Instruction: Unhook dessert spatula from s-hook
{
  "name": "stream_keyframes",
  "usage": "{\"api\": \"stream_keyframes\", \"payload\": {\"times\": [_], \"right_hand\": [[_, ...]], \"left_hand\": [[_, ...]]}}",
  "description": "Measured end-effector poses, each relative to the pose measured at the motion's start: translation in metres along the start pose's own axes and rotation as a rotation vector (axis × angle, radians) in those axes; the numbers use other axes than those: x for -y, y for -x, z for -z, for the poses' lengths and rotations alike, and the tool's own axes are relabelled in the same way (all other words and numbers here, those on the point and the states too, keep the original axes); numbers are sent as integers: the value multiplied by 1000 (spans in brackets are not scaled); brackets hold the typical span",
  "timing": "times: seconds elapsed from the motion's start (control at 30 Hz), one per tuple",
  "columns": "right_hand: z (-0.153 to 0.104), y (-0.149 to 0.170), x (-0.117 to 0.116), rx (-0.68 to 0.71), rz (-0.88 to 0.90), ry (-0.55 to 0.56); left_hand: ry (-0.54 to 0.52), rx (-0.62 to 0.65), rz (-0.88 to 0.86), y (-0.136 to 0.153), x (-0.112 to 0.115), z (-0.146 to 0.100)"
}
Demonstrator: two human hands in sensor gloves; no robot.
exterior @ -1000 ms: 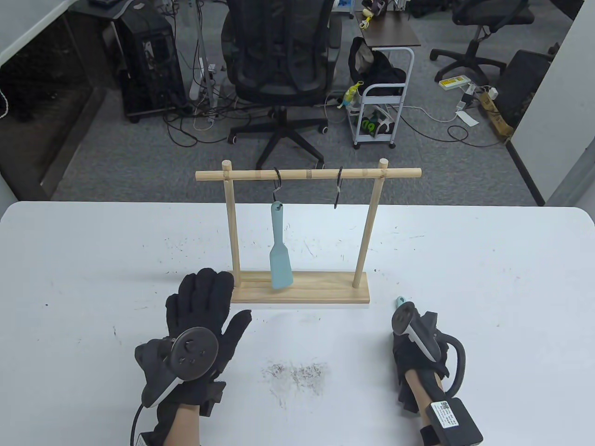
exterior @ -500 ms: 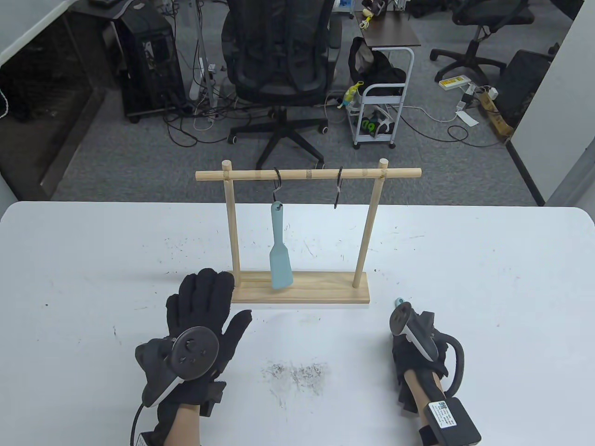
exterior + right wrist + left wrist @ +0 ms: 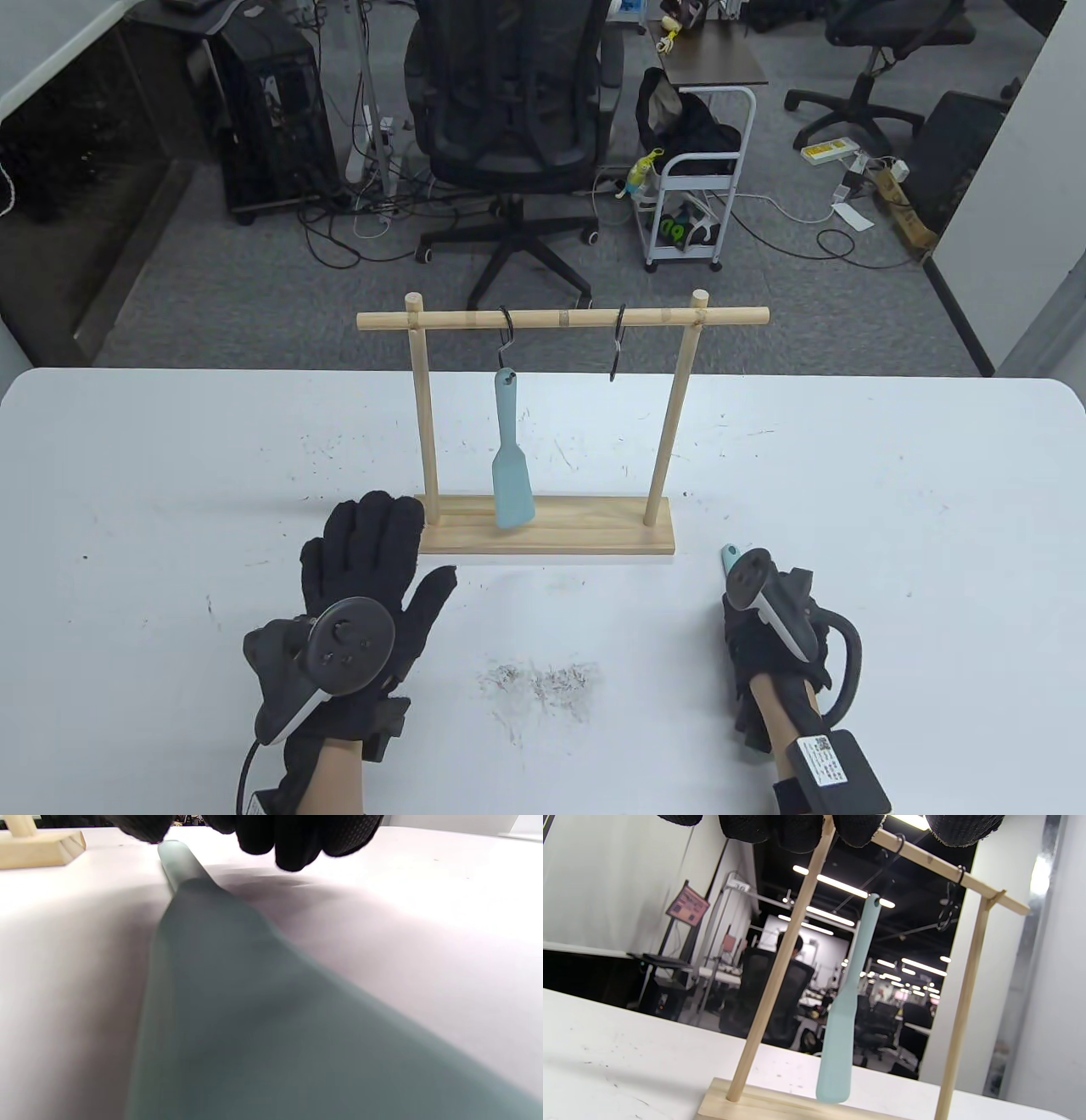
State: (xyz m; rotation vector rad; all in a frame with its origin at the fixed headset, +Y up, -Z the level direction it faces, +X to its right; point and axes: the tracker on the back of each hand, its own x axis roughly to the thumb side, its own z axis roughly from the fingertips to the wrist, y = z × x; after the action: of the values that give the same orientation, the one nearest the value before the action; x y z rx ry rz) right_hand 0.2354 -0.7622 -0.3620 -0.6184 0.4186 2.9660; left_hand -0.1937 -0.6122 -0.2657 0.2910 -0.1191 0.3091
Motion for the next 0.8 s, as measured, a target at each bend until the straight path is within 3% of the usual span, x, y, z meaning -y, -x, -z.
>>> {"api": "stream_keyframes", "payload": {"times": [0.23, 0.53, 0.8], "right_hand": [[-13, 3, 30, 86, 177, 60], [-68, -20, 93, 381, 450, 165], [-107, -38, 113, 573, 580, 193]], "left_hand": [[2, -5, -2, 1, 0, 0], [14, -6, 6, -1, 2, 1], [17, -15, 0, 1, 3, 3]]}}
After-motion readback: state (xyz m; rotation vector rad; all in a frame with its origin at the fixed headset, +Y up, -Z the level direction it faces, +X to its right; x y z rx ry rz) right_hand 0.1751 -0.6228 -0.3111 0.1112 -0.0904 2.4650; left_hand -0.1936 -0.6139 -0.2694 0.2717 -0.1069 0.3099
